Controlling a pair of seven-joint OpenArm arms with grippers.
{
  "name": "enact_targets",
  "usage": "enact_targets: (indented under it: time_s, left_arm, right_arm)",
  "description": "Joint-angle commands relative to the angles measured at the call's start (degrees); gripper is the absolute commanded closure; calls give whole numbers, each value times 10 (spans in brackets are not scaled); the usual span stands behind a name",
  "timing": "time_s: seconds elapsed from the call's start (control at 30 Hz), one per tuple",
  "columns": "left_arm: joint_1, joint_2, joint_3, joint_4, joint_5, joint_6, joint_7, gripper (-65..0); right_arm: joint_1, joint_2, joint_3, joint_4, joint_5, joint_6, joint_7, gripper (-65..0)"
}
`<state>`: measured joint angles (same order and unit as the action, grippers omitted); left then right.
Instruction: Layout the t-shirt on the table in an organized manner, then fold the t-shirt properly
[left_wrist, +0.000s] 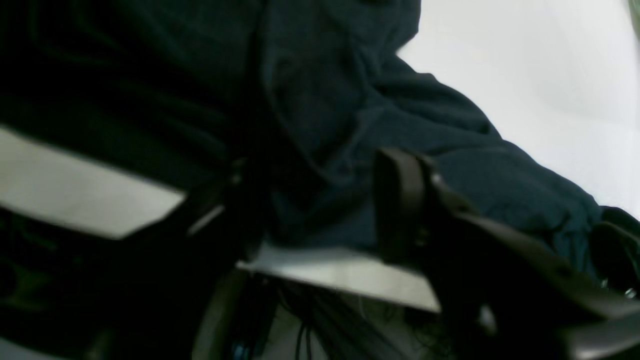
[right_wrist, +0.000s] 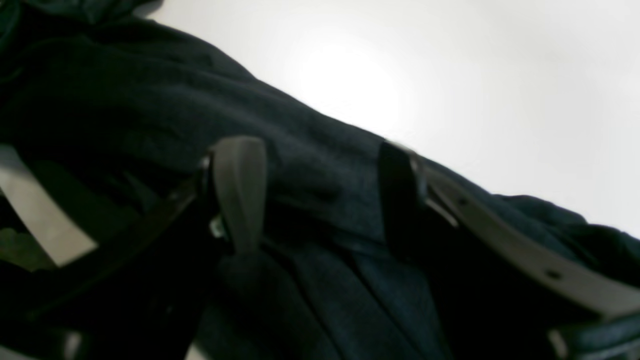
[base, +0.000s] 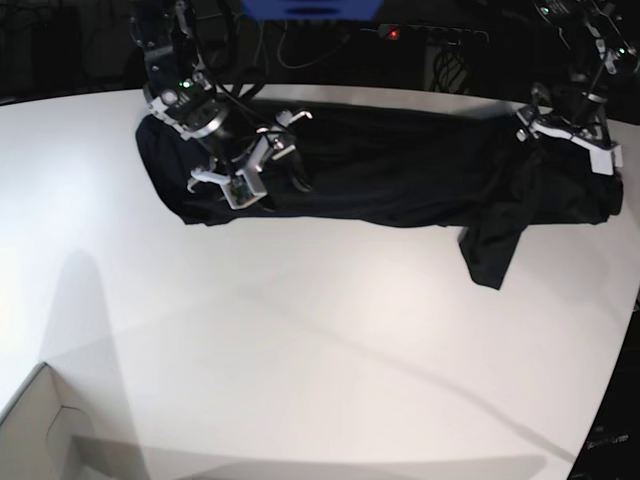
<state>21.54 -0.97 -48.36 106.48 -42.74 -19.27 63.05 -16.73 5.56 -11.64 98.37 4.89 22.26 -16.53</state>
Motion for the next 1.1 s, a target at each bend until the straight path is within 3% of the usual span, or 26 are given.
enact_targets:
  time_s: [0.0,0.17,0.27,0.37,0.57,0.67,0.93,1.07]
  left_arm:
    - [2,-7,-4,22,-24,-3,-9,-341]
    - [9,-15,-29,54,-90,-3,-16,-346]
    - [-51,-27,-36,48,-94,3,-17,-346]
    - [-128,-34,-33,4,-39,5,-16,-346]
    - [-283,-30,-10,-134,160,5,-17,-347]
    - [-327,-30,9,-198,222,5,-20,-347]
    - [-356,-36,115,-330,300,5,-166,-347]
    - [-356,-36,147,-379,331,5,-209,-346]
  right_arm:
    - [3,0,2,10,8,1,15,-362]
    - [1,1,3,11,8,1,15,-362]
    - [0,2,3,11,8,1,15,-362]
    - [-2,2,3,12,8,1,15,-362]
    - [-8,2,3,11,8,-1,15,-362]
    - [-9,2,3,12,8,-1,15,-362]
    - [-10,1,24,11,8,-1,13,-362]
    - [-10,1,32,11,8,-1,13,-362]
